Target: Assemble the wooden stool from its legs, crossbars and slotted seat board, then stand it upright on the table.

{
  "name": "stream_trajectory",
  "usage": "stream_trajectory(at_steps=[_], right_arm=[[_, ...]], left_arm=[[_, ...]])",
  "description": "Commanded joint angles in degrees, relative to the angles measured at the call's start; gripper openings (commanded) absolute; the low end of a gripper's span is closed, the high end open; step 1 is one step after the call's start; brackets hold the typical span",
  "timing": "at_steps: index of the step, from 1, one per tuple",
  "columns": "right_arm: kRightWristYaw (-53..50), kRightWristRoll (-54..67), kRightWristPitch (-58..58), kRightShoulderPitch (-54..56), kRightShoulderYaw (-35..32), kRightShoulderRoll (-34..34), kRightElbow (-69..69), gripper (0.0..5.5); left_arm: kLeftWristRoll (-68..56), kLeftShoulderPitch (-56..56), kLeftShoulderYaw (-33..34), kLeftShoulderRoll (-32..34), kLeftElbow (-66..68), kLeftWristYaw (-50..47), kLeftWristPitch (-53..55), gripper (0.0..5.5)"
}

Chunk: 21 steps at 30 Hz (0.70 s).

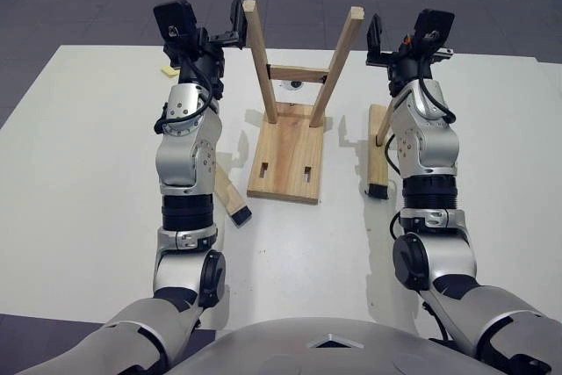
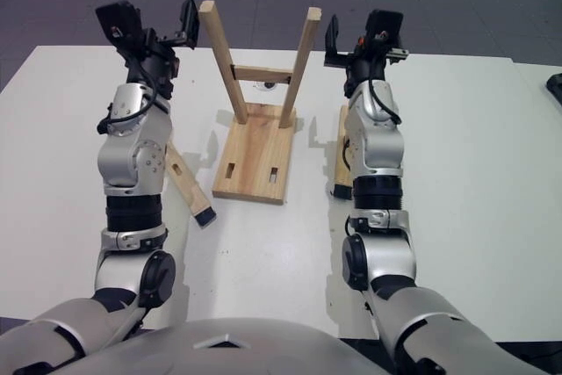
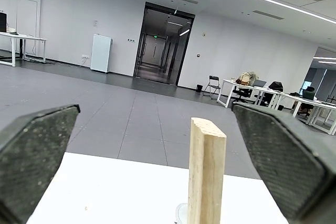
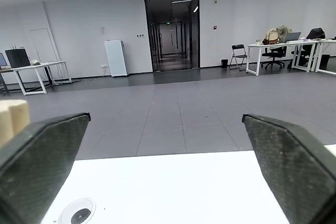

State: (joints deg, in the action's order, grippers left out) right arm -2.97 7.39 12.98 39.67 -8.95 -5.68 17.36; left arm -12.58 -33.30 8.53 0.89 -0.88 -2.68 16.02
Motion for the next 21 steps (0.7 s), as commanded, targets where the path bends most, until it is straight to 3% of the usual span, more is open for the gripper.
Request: stream_trajectory(at_steps=[1,8,14,21], right_arm=[[1.45,-1.41,0.73,2.37,2.97,1.17,2.70,5.39],[2.85,-1.74,-0.24,1.48,4.09,1.80,0.48,5.39],[0.09,-0.83,-0.67,1.67,-0.80,-0.78,-0.63,5.39],[0.04,-1.45,-1.70,1.58,-0.96,-1.13,-0.35,5.39]], left_arm=[[0.19,-0.85,1.52,1.14,-0.18,-0.97,0.00,5.40],[-0.11,-1.68,3.15,2.36,-0.17,-1.26,0.13,5.40],[0.02,-1.12,3.30,2.21,-0.38,-1.65,-0.10,5.40],[0.19,-0.32,2.76,1.19,-0.34,-2.31,-0.46,5.40]])
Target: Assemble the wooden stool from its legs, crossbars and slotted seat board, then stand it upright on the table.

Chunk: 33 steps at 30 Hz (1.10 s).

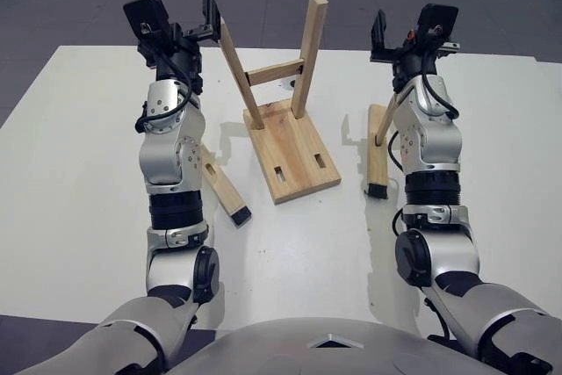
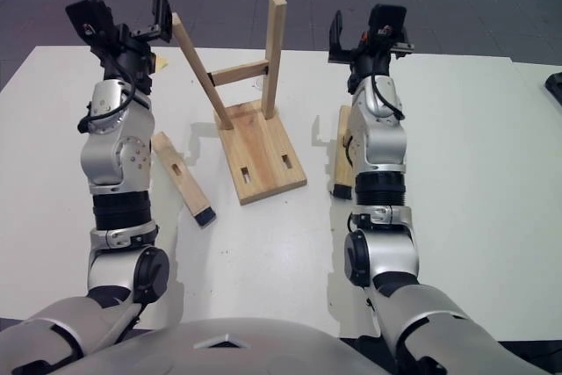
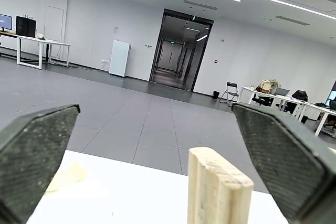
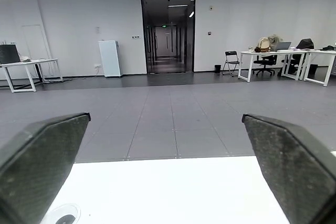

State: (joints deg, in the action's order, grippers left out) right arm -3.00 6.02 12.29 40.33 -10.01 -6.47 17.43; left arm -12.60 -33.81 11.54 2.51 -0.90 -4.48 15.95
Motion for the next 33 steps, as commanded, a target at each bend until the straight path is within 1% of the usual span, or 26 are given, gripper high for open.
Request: stream_trajectory(at_steps=[1,6,9,14,17,20,27,33], right_arm=[[0.09,0.04,-1.55,1.85,-0.27,-0.80,-0.73,5.39],[-0.77,0.39,-3.05,5.23,-1.79,-2.23,-2.67,5.39],[-0.58,0.58,-1.81,2.01,-1.66,-1.43,-0.69,5.39],[-0.64,-1.00,-0.93,-7.58,0.46,0.89,4.15,5.39],[-1.38,-1.86,-3.37,-7.71,0.52,0.69,8.39,5.39],[-1.42,-1.27,-4.15,-6.54,-0.27,0.28,8.36,5.39],[-0.66,-0.31,-2.40,-7.60,-0.60,-0.37,-0.72,5.39],[0.23,1.94,-0.89,-7.08,-1.64,-1.07,-13.39,5.39]], left_arm=[[0.24,0.27,-0.28,-0.46,-0.32,-0.53,-0.39,5.40],[0.18,-0.20,0.03,-0.04,0.12,-0.50,-0.52,5.40],[0.19,-0.22,0.23,0.10,0.21,-0.60,-0.63,5.40],[0.14,-0.53,0.03,0.25,1.11,-0.16,-0.49,5.40],[0.18,-0.77,-0.29,0.17,1.76,0.07,-0.67,5.40],[0.19,-0.92,-0.36,0.30,2.15,0.25,-0.70,5.40],[0.25,-0.87,-0.22,0.40,2.57,0.11,-0.97,5.40],[0.26,-0.45,0.10,0.18,2.45,-0.32,-1.85,5.40]])
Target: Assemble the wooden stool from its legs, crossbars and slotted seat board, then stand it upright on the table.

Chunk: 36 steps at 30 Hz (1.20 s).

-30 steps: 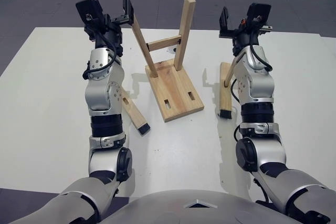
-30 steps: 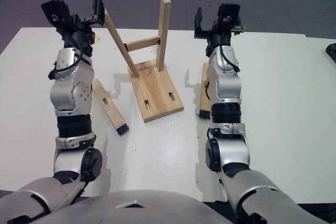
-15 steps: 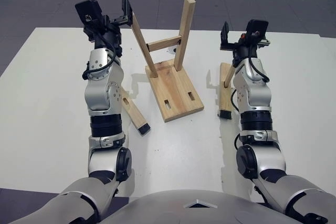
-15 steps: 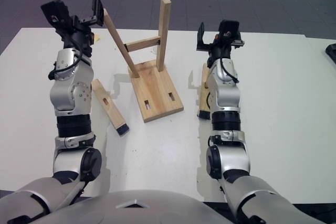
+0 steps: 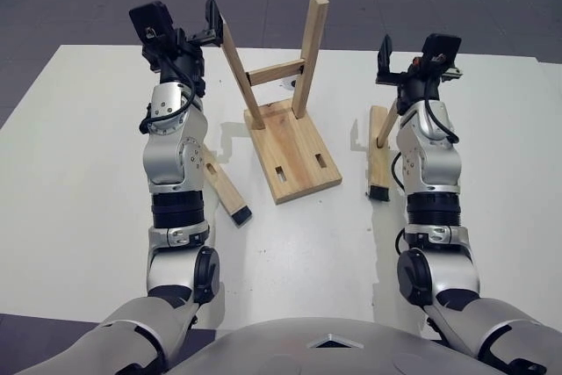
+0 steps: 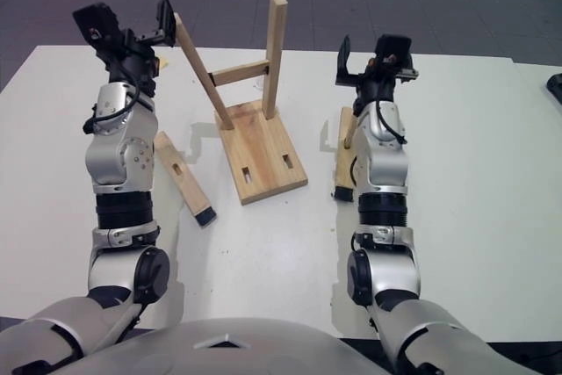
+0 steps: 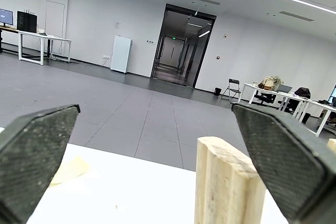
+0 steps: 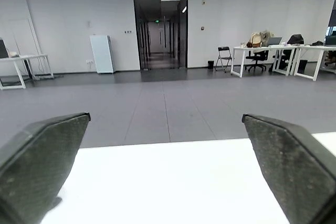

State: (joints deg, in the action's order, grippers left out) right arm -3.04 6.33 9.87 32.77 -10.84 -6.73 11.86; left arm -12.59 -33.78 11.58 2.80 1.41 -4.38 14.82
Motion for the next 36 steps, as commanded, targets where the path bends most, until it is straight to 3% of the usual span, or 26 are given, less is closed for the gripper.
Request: stream_trajectory(at_steps=[1,6,11,20,34,36], right_arm=[[0.48,2.02,2.18,0.49,-0.97,-1.01,-9.75,5.39],[3.11,3.82,7.10,-2.67,-1.97,-4.38,-17.75,5.39],[3.89,7.64,19.91,-10.01,-5.23,-6.82,-26.43,5.39],[6.41,14.83,38.88,-24.68,-0.16,-4.79,-39.46,5.39],[1.47,6.85,44.09,-26.29,4.76,-3.55,-28.46,5.39],[1.46,6.71,44.67,-25.67,4.33,-3.17,-27.20,5.14]], left_arm=[[0.26,-0.40,0.19,-0.02,0.03,-0.52,-0.83,5.40],[0.48,0.47,0.80,0.99,-1.38,-0.60,-1.43,5.40],[-0.02,2.67,2.95,3.24,-6.35,-0.10,-1.81,5.40],[-2.24,5.38,5.51,4.59,-18.46,-1.62,3.81,5.40],[-1.93,4.62,2.19,3.57,-17.50,-2.22,8.99,5.40],[-1.86,4.40,1.80,3.43,-17.05,-2.35,9.44,5.40]])
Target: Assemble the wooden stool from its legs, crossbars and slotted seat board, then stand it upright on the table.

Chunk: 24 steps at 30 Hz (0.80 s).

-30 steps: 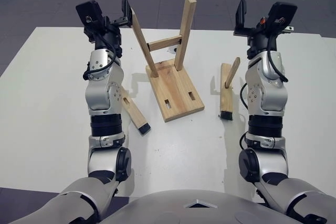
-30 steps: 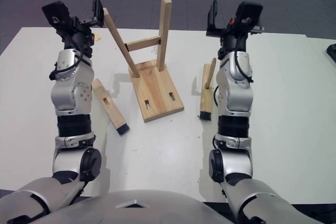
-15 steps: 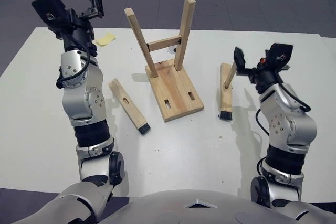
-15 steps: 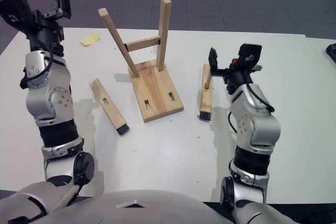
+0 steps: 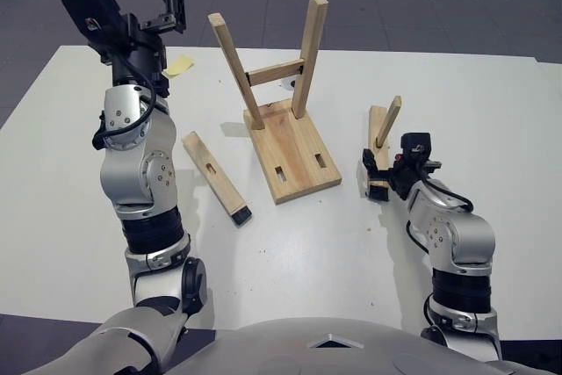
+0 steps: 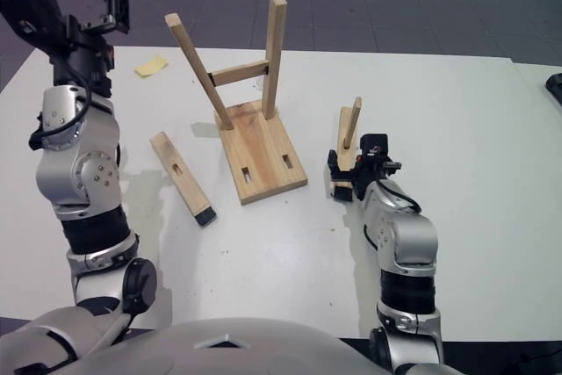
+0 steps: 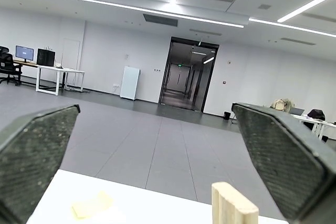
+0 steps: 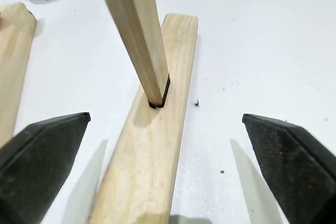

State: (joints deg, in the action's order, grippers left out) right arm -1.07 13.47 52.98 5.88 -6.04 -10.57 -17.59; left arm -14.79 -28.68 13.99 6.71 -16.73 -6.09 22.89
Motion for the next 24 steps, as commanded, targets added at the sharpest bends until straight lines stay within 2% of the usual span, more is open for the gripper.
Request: stream_trajectory(at_steps=[1,17,21,24], right_arm=[[-0.35,-0.43,1.95,1.64,-0.54,0.75,2.54,4.94],[-0.20,-1.92,13.58,9.50,0.28,0.64,3.26,2.50],[-0.05,-1.80,15.14,10.54,-1.43,1.28,3.71,2.03],[0.13,-1.69,15.76,11.18,-2.32,1.75,4.14,2.03]], left_arm=[[0.44,-0.79,-0.80,-0.60,1.26,-0.72,1.51,5.40],[-0.50,-1.28,0.08,-1.96,1.82,-3.94,6.99,5.40],[-0.60,-1.48,0.57,-2.06,2.40,-4.21,8.06,5.40],[-0.53,-1.31,0.81,-2.08,2.76,-4.53,8.78,5.40]])
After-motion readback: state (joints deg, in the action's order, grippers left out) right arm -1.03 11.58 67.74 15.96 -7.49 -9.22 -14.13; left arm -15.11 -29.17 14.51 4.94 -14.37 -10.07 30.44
